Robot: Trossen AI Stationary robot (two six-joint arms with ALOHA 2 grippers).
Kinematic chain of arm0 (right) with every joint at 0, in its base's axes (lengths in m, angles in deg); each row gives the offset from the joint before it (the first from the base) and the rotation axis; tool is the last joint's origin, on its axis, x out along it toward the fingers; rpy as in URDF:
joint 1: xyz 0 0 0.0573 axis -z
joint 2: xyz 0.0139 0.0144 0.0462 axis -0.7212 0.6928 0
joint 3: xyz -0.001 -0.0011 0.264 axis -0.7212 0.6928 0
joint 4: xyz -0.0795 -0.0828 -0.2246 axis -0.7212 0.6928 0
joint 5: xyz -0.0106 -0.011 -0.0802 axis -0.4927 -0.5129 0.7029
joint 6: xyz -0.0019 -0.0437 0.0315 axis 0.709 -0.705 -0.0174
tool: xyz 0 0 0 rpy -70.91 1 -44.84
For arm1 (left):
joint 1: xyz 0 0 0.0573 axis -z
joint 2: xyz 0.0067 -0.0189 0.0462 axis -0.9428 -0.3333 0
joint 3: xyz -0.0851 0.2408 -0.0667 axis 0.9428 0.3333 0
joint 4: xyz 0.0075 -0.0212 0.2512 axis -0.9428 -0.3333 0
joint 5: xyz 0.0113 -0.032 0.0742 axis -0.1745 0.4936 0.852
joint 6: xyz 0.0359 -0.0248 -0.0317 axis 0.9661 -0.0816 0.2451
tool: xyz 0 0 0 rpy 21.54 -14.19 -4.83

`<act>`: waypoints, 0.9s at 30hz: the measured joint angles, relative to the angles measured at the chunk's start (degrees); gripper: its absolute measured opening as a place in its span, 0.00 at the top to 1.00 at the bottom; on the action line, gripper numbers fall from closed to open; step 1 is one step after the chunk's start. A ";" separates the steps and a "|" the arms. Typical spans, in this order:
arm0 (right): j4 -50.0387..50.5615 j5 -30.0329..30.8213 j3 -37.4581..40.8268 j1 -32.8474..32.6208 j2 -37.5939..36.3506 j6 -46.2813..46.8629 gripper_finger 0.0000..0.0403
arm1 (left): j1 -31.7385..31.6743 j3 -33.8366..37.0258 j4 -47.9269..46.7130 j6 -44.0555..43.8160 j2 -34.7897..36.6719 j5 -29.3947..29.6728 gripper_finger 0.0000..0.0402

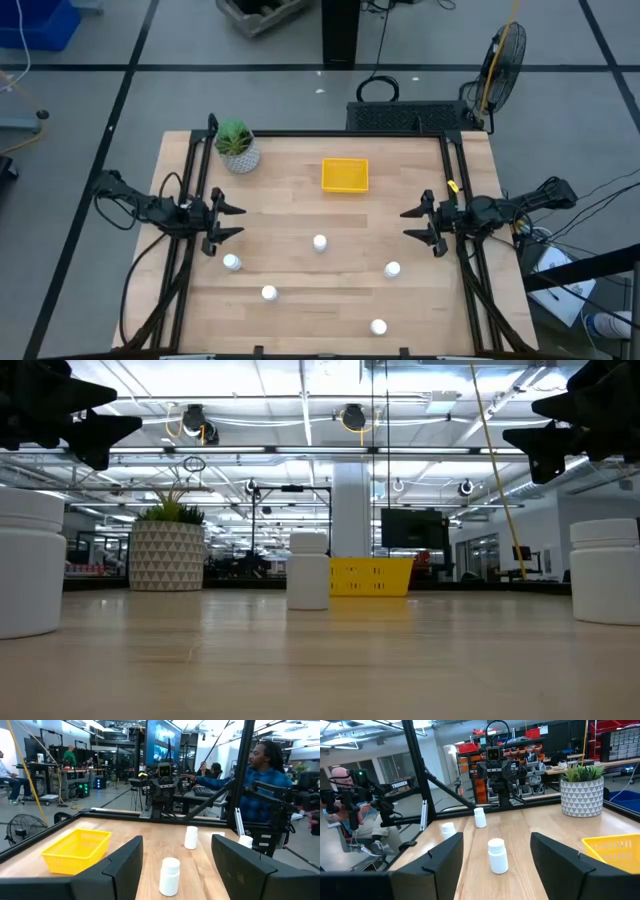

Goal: Pick and place pill bottles into a basket
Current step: Put the white pill bottle into the yellow bin

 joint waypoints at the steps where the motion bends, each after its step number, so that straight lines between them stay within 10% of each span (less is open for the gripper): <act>1: -0.90 0.00 0.00 0.02 0.00 1.23 0.45 | 0.00 0.00 0.01 -0.46 0.00 0.00 0.40; 16: -17.56 -0.48 -2.57 -0.02 1.14 10.54 0.45 | 0.00 0.00 3.42 -5.30 0.00 -0.02 0.40; 27: -10.12 -1.49 -25.75 -0.02 25.87 26.45 0.45 | 0.00 0.00 7.68 -10.20 0.00 0.41 0.40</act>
